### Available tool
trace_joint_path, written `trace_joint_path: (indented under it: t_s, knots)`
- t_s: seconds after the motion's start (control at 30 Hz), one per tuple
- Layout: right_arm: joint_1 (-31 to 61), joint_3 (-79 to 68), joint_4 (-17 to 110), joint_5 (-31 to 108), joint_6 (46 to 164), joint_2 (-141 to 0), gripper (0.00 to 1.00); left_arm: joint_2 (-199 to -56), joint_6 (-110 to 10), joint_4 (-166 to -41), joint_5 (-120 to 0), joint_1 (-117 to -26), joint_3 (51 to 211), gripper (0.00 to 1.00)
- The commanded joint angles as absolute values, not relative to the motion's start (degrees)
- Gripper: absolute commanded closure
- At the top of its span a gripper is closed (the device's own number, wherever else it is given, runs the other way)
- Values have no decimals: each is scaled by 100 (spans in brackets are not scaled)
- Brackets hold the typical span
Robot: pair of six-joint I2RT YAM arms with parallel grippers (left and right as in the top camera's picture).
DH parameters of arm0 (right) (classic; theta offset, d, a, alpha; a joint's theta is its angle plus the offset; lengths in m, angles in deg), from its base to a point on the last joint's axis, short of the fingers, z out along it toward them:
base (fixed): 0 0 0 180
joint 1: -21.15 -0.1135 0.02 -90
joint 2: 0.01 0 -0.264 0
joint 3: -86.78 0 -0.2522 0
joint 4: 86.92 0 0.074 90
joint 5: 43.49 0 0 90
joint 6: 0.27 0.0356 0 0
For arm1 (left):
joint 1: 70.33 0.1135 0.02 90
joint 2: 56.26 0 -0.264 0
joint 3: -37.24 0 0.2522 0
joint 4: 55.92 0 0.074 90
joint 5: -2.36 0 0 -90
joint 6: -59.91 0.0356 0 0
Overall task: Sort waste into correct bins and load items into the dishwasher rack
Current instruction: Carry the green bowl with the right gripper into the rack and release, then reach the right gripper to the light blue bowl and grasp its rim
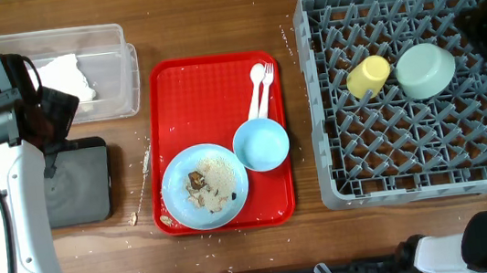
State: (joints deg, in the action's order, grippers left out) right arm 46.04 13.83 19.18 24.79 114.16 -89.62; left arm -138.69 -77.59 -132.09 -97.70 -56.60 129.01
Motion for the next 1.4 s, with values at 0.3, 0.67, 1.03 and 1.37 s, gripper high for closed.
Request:
trace_joint_path:
  t_s: [0.3, 0.67, 1.03, 1.37]
  knots:
    - [3893, 1351, 1595, 3701, 11588, -10680, 82, -13808, -7836, -13209, -9864, -5638, 12921, 0]
    - [4204, 1622, 609, 5701, 12589, -10684, 83, -13808, -7836, -13209, -9864, -5638, 12921, 0]
    - [4029, 1578, 1964, 2580, 10701, -10374, 94, -13808, -7836, -13209, -9864, -5638, 12921, 0]
    - [3874, 1077, 1739, 4519, 11920, -10944, 96, -13808, -7836, -13209, -9864, -5638, 12921, 0]
